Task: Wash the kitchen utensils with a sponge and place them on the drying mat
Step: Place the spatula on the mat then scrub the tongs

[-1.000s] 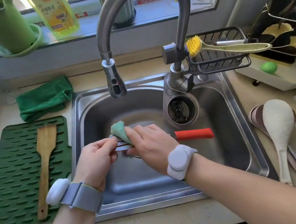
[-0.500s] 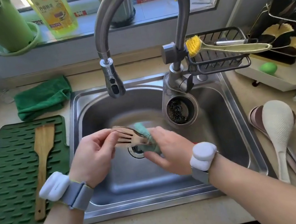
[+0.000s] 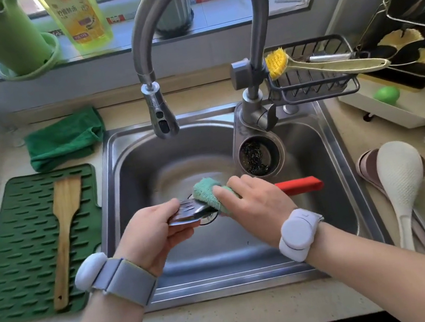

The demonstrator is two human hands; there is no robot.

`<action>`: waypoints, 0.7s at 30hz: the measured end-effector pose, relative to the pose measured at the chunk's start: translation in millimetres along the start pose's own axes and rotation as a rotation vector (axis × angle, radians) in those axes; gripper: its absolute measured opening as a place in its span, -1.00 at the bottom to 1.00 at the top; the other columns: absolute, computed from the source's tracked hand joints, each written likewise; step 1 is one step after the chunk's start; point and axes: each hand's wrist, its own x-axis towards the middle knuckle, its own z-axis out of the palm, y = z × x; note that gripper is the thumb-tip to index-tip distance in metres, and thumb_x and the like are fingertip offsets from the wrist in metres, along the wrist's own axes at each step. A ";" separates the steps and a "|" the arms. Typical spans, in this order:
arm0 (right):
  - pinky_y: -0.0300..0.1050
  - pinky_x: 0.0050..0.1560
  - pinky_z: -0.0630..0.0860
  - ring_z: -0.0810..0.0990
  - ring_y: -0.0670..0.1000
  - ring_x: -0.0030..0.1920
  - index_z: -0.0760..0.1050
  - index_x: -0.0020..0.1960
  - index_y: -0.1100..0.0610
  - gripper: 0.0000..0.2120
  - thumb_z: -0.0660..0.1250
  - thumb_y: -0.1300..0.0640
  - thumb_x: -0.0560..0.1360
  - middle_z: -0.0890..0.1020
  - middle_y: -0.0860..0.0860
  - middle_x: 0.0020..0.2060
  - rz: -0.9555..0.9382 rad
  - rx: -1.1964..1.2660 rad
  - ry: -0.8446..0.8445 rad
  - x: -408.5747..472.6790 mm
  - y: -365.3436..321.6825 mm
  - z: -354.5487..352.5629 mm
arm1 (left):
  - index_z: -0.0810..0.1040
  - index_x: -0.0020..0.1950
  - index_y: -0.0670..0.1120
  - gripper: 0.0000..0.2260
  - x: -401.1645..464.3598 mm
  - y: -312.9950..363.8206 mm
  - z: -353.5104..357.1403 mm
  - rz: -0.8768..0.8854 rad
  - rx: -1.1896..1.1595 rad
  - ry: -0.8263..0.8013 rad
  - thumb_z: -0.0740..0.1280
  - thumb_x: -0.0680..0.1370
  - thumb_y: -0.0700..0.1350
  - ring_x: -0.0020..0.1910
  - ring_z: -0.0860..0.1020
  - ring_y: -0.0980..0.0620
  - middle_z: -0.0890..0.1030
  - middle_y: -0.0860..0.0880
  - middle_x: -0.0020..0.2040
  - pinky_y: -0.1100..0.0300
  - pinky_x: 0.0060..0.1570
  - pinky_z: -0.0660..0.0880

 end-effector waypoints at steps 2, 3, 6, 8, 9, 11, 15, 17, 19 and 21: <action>0.02 -0.34 0.45 0.42 0.11 -0.33 0.36 0.12 0.17 -0.68 0.14 -0.03 0.50 0.47 0.09 -0.24 -0.007 0.030 -0.080 -3.9 -0.1 1.8 | 0.60 -0.03 -0.30 -0.75 -2.1 -4.0 -4.3 0.015 0.014 -0.031 0.22 0.62 -0.16 -0.33 0.67 0.02 0.68 -0.17 -0.22 0.24 -0.33 0.60; 0.00 -0.35 0.45 0.43 0.11 -0.33 0.36 0.10 0.18 -0.63 0.13 -0.09 0.48 0.47 0.09 -0.24 -0.003 0.043 -0.109 -4.5 -2.0 1.9 | 0.61 -0.02 -0.29 -0.76 -3.0 -6.9 -5.9 0.026 0.029 -0.044 0.22 0.62 -0.16 -0.31 0.67 0.03 0.69 -0.15 -0.22 0.25 -0.32 0.60; -0.03 -0.30 0.40 0.47 0.11 -0.30 0.40 0.09 0.19 -0.52 0.10 -0.19 0.45 0.49 0.08 -0.22 0.005 0.133 -0.080 6.3 -23.7 3.6 | 0.61 -0.01 -0.29 -0.75 -4.9 -13.5 -5.9 0.119 0.078 -0.009 0.21 0.63 -0.16 -0.26 0.64 0.05 0.68 -0.14 -0.17 0.27 -0.29 0.58; -0.02 -0.22 0.40 0.48 0.12 -0.24 0.41 0.19 0.25 -0.42 0.06 -0.22 0.48 0.52 0.10 -0.16 0.015 0.198 -0.088 21.7 -47.1 3.6 | 0.56 0.01 -0.41 -0.72 -3.4 -16.4 -4.3 0.179 0.086 0.020 0.20 0.63 -0.18 -0.19 0.58 -0.05 0.64 -0.20 -0.14 0.20 -0.24 0.57; 0.00 -0.17 0.40 0.48 0.13 -0.20 0.39 0.26 0.26 -0.38 0.03 -0.22 0.50 0.52 0.10 -0.12 0.031 0.207 -0.108 27.9 -56.1 3.4 | 0.54 0.01 -0.43 -0.71 -3.1 -16.5 -5.6 0.201 0.085 0.038 0.20 0.63 -0.19 -0.18 0.57 -0.07 0.64 -0.20 -0.15 0.18 -0.23 0.56; 0.05 -0.06 0.35 0.49 0.14 -0.11 0.32 0.34 0.19 -0.39 0.00 -0.23 0.50 0.52 0.07 -0.07 0.040 0.175 -0.188 30.6 -53.0 5.7 | 0.60 -0.03 -0.32 -0.75 -4.9 -12.2 -13.7 0.240 0.089 0.081 0.18 0.64 -0.20 -0.22 0.61 0.02 0.68 -0.10 -0.21 0.22 -0.23 0.58; 0.01 0.06 0.18 0.50 0.12 0.06 0.30 0.28 0.00 -0.43 -0.12 -0.29 0.43 0.52 0.00 0.02 0.248 0.088 -0.392 1.0 5.9 19.6 | 0.63 -0.04 -0.15 -0.78 -5.5 7.6 -58.0 0.330 0.128 0.193 0.19 0.64 -0.19 -0.28 0.65 0.16 0.70 0.01 -0.26 0.35 -0.30 0.56; 0.03 0.12 0.22 0.48 0.13 0.11 0.36 0.27 0.03 -0.40 -0.12 -0.29 0.45 0.51 0.02 0.05 0.368 0.072 -0.451 -7.3 16.7 26.0 | 0.63 0.00 -0.15 -0.77 -0.9 14.7 -78.0 0.338 0.141 0.210 0.19 0.64 -0.16 -0.27 0.65 0.17 0.70 -0.01 -0.22 0.36 -0.30 0.55; 0.05 0.05 0.25 0.53 0.17 -0.01 0.45 0.17 0.11 -0.45 -0.07 -0.21 0.46 0.54 0.06 -0.06 0.374 0.170 -0.350 8.2 -9.7 30.1 | 0.64 0.00 -0.14 -0.77 9.0 16.4 -85.5 0.325 0.148 0.206 0.19 0.65 -0.13 -0.28 0.64 0.18 0.70 0.01 -0.23 0.37 -0.31 0.53; 0.05 0.01 0.24 0.51 0.17 -0.05 0.44 0.15 0.12 -0.54 -0.04 -0.14 0.50 0.54 0.06 -0.09 0.298 0.251 -0.233 39.5 -58.7 28.7 | 0.64 -0.01 -0.13 -0.76 14.6 16.9 -83.3 0.326 0.197 0.170 0.19 0.65 -0.13 -0.29 0.63 0.17 0.69 0.01 -0.24 0.37 -0.33 0.52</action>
